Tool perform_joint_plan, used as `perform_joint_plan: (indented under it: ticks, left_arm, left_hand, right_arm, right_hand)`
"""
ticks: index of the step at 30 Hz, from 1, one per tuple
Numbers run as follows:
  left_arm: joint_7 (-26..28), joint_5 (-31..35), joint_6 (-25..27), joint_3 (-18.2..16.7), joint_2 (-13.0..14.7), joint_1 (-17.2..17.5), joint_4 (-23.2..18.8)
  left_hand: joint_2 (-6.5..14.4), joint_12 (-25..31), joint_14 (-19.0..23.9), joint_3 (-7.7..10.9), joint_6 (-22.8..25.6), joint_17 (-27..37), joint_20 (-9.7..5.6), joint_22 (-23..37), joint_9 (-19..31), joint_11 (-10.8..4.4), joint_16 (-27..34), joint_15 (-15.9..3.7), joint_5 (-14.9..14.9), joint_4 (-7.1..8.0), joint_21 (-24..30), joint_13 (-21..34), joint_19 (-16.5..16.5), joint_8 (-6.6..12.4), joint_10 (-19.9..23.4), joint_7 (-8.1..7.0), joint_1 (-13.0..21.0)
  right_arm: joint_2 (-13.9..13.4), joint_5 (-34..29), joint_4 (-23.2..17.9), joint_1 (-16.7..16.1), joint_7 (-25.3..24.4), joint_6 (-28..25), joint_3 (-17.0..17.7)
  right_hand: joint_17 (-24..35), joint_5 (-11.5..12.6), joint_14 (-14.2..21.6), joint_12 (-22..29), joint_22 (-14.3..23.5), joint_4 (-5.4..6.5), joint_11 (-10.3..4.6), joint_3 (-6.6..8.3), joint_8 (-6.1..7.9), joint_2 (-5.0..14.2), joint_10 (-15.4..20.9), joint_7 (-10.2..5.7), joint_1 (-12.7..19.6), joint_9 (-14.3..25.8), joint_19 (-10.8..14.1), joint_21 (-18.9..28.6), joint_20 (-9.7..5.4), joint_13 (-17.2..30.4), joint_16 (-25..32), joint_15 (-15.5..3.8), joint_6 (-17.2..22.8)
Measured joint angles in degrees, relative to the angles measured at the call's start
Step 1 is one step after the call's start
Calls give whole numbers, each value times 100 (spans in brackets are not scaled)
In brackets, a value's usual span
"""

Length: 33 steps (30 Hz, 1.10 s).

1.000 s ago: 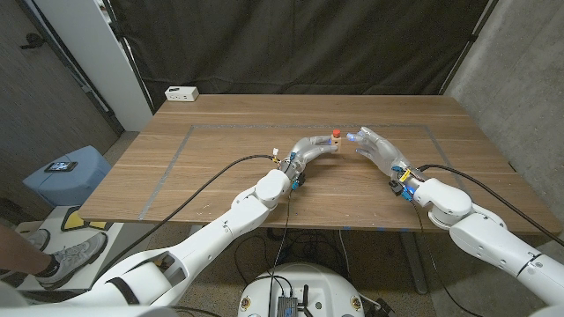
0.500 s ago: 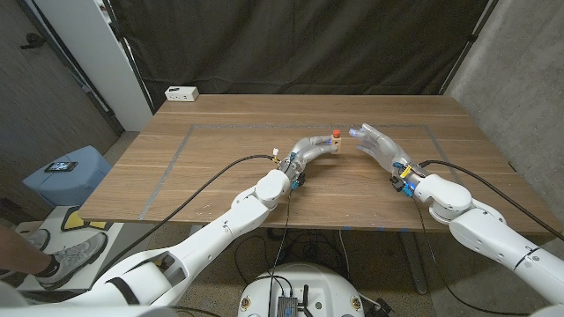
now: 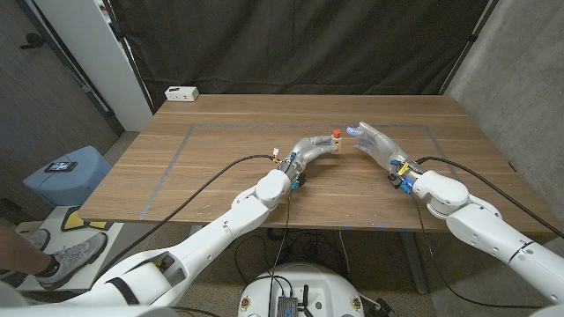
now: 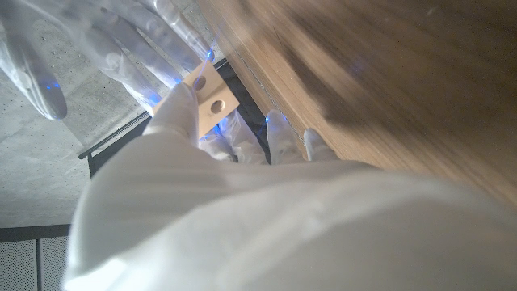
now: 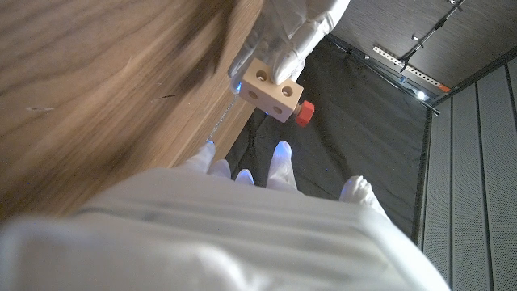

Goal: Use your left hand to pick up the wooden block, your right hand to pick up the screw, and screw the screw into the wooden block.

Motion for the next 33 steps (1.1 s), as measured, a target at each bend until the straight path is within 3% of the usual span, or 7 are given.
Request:
perform_joint_plan:
  ticks: [15, 33]
  left_arm:
    - [12, 7, 25, 3, 5, 18, -35]
    - [26, 9, 39, 4, 7, 29, -50]
  left_hand:
    - [10, 0, 0, -2, -9, 0, 0, 0, -1, 0, 0, 0, 0, -2, 0, 0, 0, 0, 0, 9, -10]
    - [24, 0, 0, 11, 11, -1, 0, 0, -4, 0, 0, 0, -1, 11, 0, 0, 0, 0, 0, -11, -24]
  right_arm:
    - [14, 20, 78, 198, 225, -55, -140]
    - [1, 36, 81, 244, 292, -61, -187]
  right_hand:
    - [26, 0, -31, 0, 0, 67, -1, -27, 0, -14, 0, -7, -58, 0, -95, 0, 35, -1, -45, 30, -63]
    - [26, 0, -31, 0, 0, 67, -1, -27, 44, -6, 0, -60, -110, 0, -125, 1, 65, -1, -44, 29, -8]
